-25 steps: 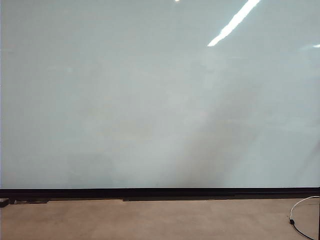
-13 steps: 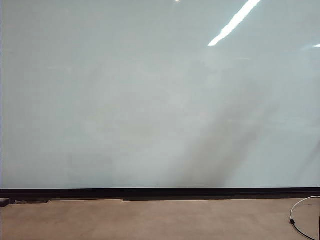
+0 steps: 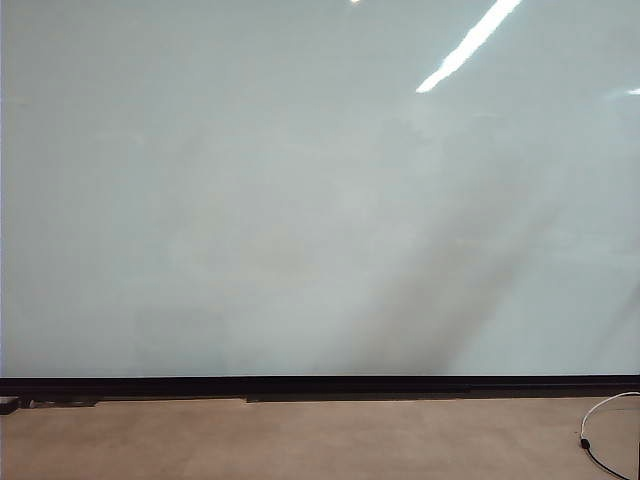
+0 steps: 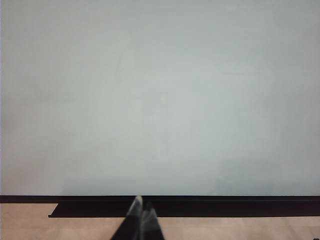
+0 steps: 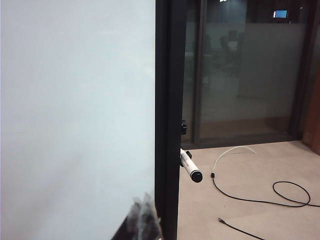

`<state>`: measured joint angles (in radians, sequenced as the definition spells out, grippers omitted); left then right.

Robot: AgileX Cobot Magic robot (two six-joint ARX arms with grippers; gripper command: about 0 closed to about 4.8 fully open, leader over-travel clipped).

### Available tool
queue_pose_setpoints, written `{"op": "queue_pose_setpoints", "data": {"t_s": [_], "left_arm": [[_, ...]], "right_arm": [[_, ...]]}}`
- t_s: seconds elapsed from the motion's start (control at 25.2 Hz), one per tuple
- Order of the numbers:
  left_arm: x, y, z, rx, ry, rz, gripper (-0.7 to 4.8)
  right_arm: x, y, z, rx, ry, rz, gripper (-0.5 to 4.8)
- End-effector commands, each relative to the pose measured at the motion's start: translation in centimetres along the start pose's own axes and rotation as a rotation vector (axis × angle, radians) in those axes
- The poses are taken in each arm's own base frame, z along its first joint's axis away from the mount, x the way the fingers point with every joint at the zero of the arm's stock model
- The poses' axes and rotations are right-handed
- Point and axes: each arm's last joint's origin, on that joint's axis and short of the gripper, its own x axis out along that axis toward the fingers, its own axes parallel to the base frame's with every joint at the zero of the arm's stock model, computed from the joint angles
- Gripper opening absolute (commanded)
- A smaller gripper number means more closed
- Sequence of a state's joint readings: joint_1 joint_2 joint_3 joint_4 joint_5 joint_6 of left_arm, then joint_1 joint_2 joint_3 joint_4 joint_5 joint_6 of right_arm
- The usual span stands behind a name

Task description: Pick up the pen on the shelf to the right of the whiteboard and draw a rectangle.

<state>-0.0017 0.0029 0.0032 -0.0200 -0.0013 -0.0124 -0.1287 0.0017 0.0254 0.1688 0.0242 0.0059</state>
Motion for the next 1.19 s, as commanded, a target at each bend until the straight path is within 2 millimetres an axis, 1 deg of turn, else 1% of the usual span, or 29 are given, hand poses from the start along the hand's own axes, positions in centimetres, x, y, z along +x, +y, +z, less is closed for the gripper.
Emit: {"op": "queue_pose_setpoints", "data": {"t_s": [0.04,0.2,0.28,0.52,0.71,0.75,0.79,0.83,0.87,1.11,1.15,1.19], "left_arm": [[0.0,0.0,0.2,0.005,-0.009,-0.002,-0.04],[0.0,0.0,0.2,0.005,-0.009,-0.002,-0.04],[0.0,0.0,0.2,0.005,-0.009,-0.002,-0.04],[0.0,0.0,0.2,0.005,-0.009,-0.002,-0.04],[0.0,0.0,0.2,0.005,-0.009,-0.002,-0.05],[0.0,0.0,0.2,0.005,-0.009,-0.002,-0.04],[0.0,0.0,0.2,0.005,-0.009,-0.002,-0.04],[0.0,0.0,0.2,0.005,-0.009,-0.002,-0.04],[0.0,0.0,0.2,0.005,-0.009,-0.002,-0.05],[0.0,0.0,0.2,0.005,-0.009,-0.002,-0.05],[0.0,0.0,0.2,0.005,-0.009,-0.002,-0.05],[0.0,0.0,0.2,0.005,-0.009,-0.002,-0.04]], "right_arm": [[0.2,0.0,0.9,-0.019,-0.016,-0.006,-0.06],[1.1,0.0,1.4,-0.036,0.026,-0.012,-0.05],[1.6,0.0,1.5,-0.042,0.013,-0.012,-0.05],[3.0,-0.1,1.0,-0.058,0.048,-0.042,-0.05],[4.2,0.0,0.6,-0.077,0.043,-0.045,0.01],[4.4,-0.1,0.5,-0.084,0.039,-0.046,0.07],[4.6,0.0,0.5,-0.087,0.035,-0.046,0.23],[5.1,-0.1,0.3,-0.087,0.031,-0.047,0.57],[5.2,-0.1,0.1,-0.088,0.033,-0.047,0.64],[6.5,-0.4,-0.5,-0.092,0.060,-0.027,0.65],[6.8,-0.4,-0.5,-0.093,0.067,-0.025,0.74],[7.3,-0.6,-0.4,-0.098,0.079,-0.018,1.21]]}}
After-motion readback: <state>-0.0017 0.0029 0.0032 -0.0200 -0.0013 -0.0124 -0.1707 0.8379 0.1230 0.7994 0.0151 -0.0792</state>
